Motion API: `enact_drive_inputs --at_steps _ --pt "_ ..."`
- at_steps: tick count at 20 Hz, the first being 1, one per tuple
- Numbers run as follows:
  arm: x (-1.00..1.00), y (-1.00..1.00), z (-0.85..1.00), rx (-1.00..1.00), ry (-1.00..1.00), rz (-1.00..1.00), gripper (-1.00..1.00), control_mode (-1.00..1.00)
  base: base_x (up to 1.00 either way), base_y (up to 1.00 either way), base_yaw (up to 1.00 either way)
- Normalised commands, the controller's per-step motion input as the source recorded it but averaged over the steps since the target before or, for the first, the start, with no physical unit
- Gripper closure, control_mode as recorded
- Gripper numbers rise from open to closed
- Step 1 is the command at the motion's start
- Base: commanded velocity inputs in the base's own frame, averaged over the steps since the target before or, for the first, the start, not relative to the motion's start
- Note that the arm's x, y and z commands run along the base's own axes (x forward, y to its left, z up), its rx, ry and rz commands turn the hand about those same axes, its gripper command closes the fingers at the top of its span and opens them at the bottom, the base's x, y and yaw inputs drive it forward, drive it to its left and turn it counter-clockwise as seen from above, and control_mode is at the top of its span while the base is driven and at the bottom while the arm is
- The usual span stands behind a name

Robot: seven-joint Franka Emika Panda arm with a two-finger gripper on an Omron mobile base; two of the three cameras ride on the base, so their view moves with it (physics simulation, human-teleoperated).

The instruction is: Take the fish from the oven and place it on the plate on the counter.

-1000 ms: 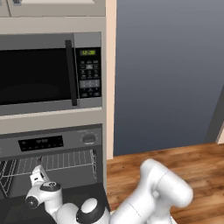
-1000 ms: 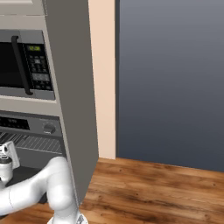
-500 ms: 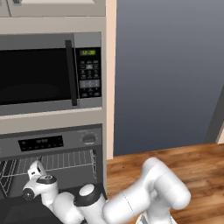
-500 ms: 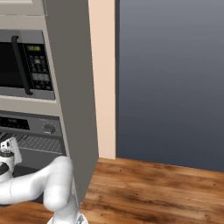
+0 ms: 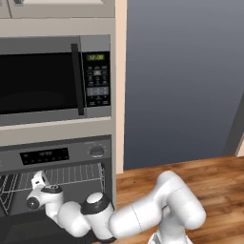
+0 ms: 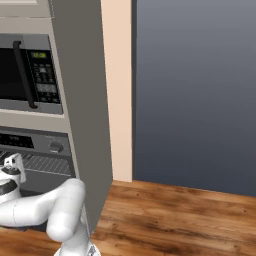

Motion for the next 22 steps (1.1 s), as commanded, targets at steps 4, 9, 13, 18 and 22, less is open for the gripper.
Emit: enact_drive_inputs --at_steps 4,9,13,18,22 --pt "-0.18 0.00 -0.94 0.20 -0.11 0.00 -1.00 -1.00 0.00 0.00 0.00" --pt "-0.45 0.00 -1.00 0.04 -0.02 0.00 -1.00 -1.00 0.00 0.00 0.00" --pt "-0.12 0.00 -1.00 0.03 -0.02 0.00 -1.00 -1.00 0.00 0.00 0.00" --pt "0.00 0.00 -1.00 0.12 -0.08 -0.03 -1.00 -1.00 0.00 0.00 0.00" --pt "-0.17 0.00 -1.00 0.16 -0.18 -0.06 -1.00 -1.00 0.00 0.00 0.00"
